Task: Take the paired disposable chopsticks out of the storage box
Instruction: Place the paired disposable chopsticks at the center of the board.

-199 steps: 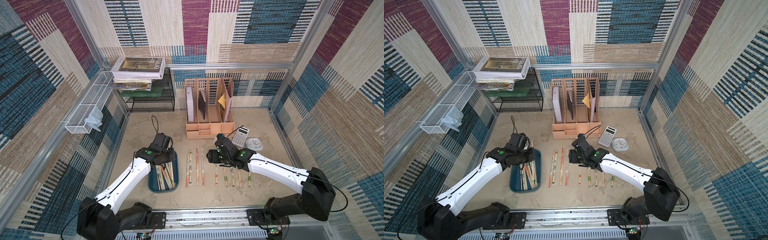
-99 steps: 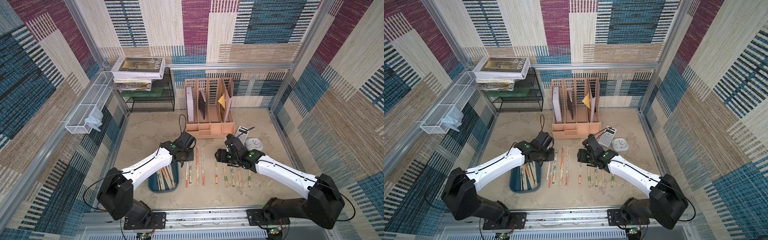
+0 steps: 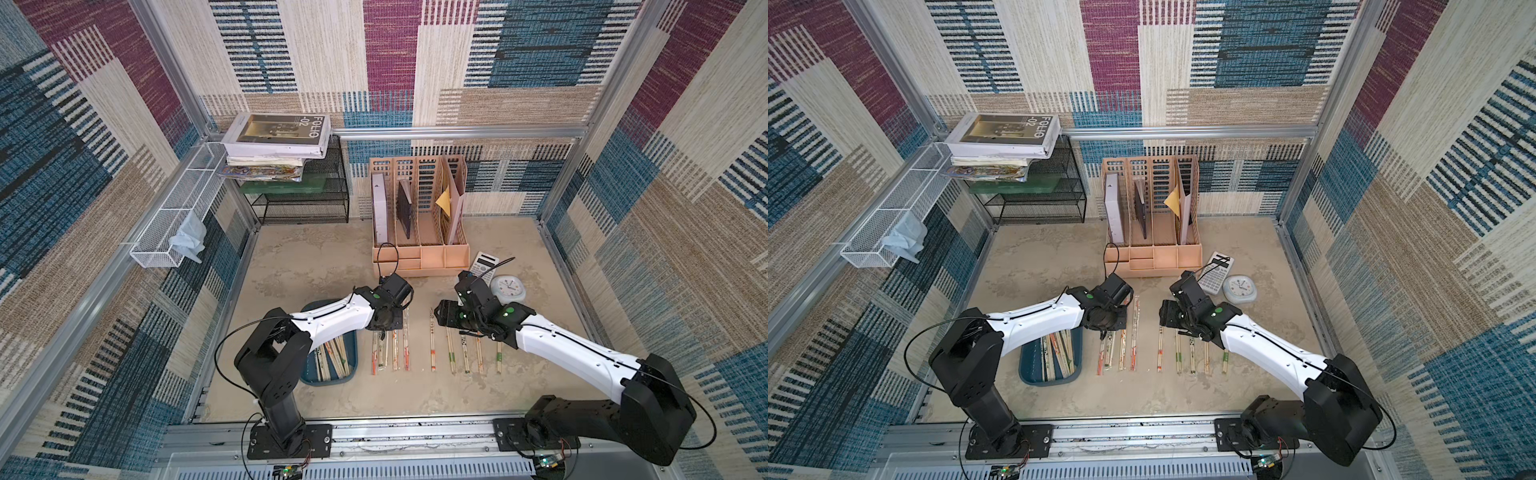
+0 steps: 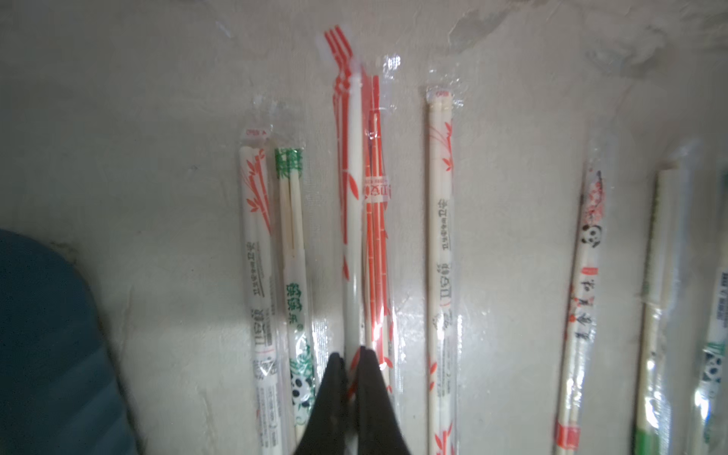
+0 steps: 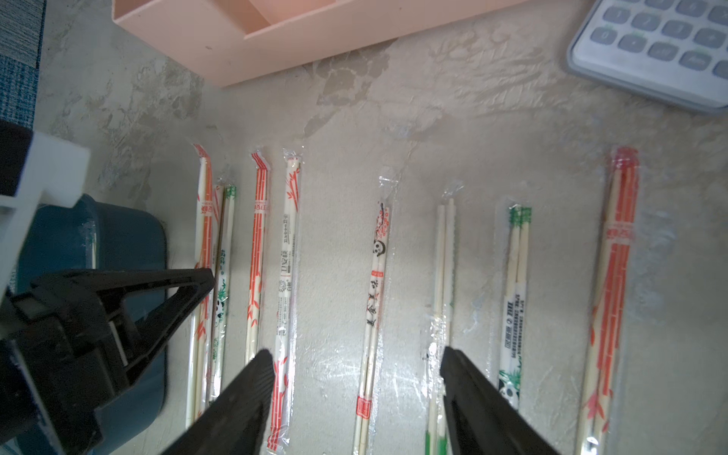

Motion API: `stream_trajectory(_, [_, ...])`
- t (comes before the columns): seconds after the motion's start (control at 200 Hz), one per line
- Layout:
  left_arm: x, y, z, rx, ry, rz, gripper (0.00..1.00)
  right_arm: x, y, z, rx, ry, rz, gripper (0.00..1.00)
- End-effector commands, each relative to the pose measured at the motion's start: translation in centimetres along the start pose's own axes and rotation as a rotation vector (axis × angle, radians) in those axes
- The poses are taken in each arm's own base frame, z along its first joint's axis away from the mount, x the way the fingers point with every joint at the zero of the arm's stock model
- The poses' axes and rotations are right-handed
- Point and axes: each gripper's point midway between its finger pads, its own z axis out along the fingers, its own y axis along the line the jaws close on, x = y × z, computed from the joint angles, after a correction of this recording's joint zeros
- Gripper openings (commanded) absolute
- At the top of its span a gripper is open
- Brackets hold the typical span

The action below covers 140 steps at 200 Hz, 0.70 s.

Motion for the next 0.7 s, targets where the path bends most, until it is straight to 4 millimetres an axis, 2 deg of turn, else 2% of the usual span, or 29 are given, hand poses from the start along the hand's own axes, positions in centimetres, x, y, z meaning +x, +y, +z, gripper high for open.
stream_trajectory(0.0, [-0.2, -0.2, 0.5, 0.006, -0.012, -0.026, 0.05, -0.2, 0.2, -0.1, -0.009, -0.009, -0.003, 0.71])
stream_trajectory(0.1, [-0.2, -0.4, 0.8, 0.011, -0.008, -0.03, 0.12, -0.2, 0.2, -0.1, -0.011, -0.007, -0.002, 0.71])
stream_trajectory(0.205, [-0.3, -0.3, 0.7, 0.005, -0.01, -0.031, 0.16, -0.4, 0.3, -0.2, -0.014, -0.014, -0.002, 0.71])
stream_trajectory(0.285, [-0.4, -0.2, 0.3, 0.003, -0.015, -0.031, 0.26, -0.3, 0.3, -0.2, -0.012, -0.011, -0.003, 0.71])
stream_trajectory(0.361, [-0.5, 0.0, -0.2, -0.003, -0.024, -0.034, 0.28, -0.3, 0.2, -0.3, -0.012, -0.011, -0.003, 0.71])
stream_trajectory(0.511, [-1.2, 0.6, -2.5, -0.007, -0.075, -0.036, 0.29, -0.5, 0.5, -0.5, -0.021, -0.018, -0.003, 0.71])
stream_trajectory(0.591, [-1.9, 1.4, -4.6, -0.016, -0.128, -0.037, 0.36, -0.5, 0.7, -0.7, -0.027, -0.02, -0.006, 0.71])
stream_trajectory(0.696, [-2.5, 2.9, -7.1, -0.044, -0.194, -0.031, 0.41, -0.6, 1.1, -0.8, -0.033, -0.023, -0.01, 0.71])
